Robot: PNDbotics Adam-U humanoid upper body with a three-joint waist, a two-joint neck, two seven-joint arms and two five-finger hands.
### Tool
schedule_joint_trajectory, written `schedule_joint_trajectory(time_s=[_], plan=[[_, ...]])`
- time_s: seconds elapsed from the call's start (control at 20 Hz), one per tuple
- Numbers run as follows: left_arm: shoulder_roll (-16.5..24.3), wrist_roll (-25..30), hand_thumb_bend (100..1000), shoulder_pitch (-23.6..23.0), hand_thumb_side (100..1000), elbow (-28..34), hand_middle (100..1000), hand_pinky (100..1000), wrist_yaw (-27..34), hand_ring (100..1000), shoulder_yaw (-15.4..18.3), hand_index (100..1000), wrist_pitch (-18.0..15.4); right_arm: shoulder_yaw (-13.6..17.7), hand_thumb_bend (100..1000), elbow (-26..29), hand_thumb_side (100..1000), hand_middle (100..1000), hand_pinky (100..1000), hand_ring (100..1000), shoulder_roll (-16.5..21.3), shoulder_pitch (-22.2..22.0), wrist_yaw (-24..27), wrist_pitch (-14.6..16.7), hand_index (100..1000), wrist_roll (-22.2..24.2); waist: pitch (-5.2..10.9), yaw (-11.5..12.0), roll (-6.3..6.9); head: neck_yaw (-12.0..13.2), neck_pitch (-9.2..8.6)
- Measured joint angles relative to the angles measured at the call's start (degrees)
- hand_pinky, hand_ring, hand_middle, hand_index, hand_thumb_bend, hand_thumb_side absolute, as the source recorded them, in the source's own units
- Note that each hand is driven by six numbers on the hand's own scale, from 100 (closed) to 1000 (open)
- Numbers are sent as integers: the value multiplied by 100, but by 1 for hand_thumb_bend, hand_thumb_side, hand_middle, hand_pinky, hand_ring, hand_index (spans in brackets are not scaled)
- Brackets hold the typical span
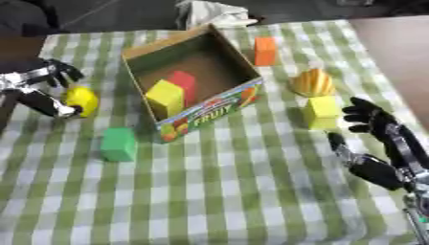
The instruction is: Pick up objects on the table and place them in the box.
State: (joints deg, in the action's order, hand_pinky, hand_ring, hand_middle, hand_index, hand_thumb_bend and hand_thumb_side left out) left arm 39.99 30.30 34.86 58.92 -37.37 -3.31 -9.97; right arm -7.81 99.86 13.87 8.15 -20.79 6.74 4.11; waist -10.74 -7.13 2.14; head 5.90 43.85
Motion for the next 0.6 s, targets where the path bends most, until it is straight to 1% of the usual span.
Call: schedule_joint_trajectory(time_s=[0.05,0.1,0.15,0.2,0.25,0.3,0.4,0.55,0.6], plan=[[-45,-60,400,16,187,-86,745,720,-57,720,4,852,-2,0,315,-2,328,782,740,800,0,-4,0,0,934,0,1,-3,-1,0,0],[-90,-126,369,39,130,-161,708,689,-100,678,11,827,-7,0,315,-7,327,782,740,800,-1,-8,0,0,934,0,1,-6,-2,0,0],[-129,-202,364,60,121,-220,699,683,-133,668,29,822,-11,0,315,-9,327,782,740,800,-1,-8,0,-1,934,1,2,-14,-3,1,0],[-162,-287,290,76,100,-265,592,617,-163,586,39,757,-18,0,315,-10,327,781,740,800,-1,-9,0,-1,934,1,4,-22,-4,1,0],[-188,-380,275,96,100,-282,573,604,-195,570,44,743,-25,0,315,-11,327,781,740,800,-1,-9,0,-1,934,1,6,-25,-8,1,0],[-204,-481,237,106,100,-279,525,562,-218,529,56,703,-36,0,316,-11,326,781,740,800,-1,-9,0,-1,934,1,7,-26,-12,1,0],[-218,-676,206,110,100,-223,487,526,-240,496,72,664,-64,0,317,-12,327,781,739,800,-1,-9,0,-1,934,1,8,-26,-14,1,0],[-206,-880,215,218,100,52,485,530,-218,495,69,661,-150,0,316,-19,327,781,740,800,-1,-9,0,-1,933,0,10,-30,-7,1,0],[-181,-907,229,279,100,168,492,544,-196,504,67,669,-180,0,316,-21,327,781,739,800,-1,-10,0,-1,933,0,12,-30,-2,1,0]])
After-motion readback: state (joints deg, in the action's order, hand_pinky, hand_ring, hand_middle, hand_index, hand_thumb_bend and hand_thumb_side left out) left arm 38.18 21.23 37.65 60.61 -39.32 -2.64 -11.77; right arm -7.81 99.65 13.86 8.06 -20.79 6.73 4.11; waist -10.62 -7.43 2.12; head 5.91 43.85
